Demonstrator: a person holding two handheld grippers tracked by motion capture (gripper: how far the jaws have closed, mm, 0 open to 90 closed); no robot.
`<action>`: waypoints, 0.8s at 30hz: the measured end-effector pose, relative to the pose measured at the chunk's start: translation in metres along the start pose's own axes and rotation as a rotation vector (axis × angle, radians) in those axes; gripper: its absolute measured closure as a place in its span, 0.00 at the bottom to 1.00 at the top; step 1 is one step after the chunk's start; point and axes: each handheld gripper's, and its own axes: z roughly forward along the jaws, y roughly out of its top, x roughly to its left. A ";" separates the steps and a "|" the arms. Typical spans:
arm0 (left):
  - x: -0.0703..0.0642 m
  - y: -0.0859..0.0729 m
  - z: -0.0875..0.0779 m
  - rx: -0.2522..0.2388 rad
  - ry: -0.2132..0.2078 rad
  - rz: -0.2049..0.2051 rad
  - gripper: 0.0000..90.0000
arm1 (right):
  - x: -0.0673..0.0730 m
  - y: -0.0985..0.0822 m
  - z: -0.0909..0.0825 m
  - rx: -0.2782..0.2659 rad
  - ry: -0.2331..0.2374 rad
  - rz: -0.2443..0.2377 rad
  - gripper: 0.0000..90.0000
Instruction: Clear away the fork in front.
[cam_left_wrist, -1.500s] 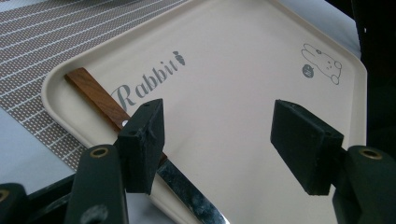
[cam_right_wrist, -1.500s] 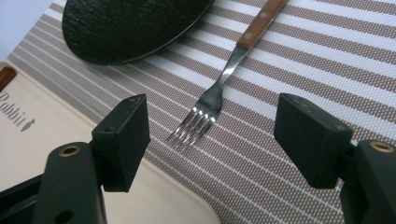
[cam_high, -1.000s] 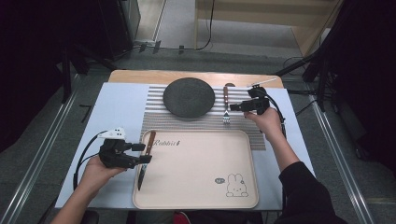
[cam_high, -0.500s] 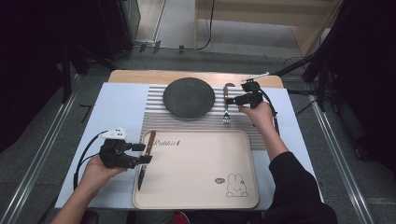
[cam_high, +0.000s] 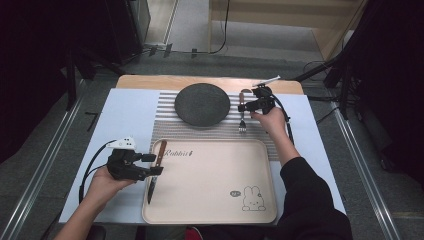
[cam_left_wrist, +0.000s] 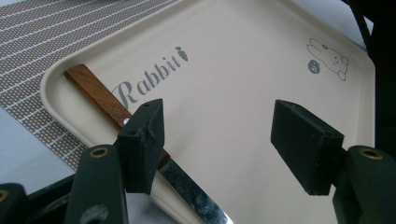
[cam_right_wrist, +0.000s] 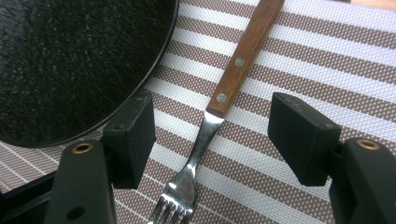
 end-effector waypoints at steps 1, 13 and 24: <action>0.000 0.000 0.000 0.001 0.001 0.002 0.39 | 0.000 0.000 0.002 0.003 0.000 0.003 0.36; 0.000 0.000 0.000 0.009 0.007 0.012 0.39 | 0.005 0.007 0.020 0.052 -0.040 0.028 0.42; 0.000 0.000 0.000 0.012 0.012 0.016 0.39 | 0.010 0.011 0.028 0.081 -0.083 0.067 0.56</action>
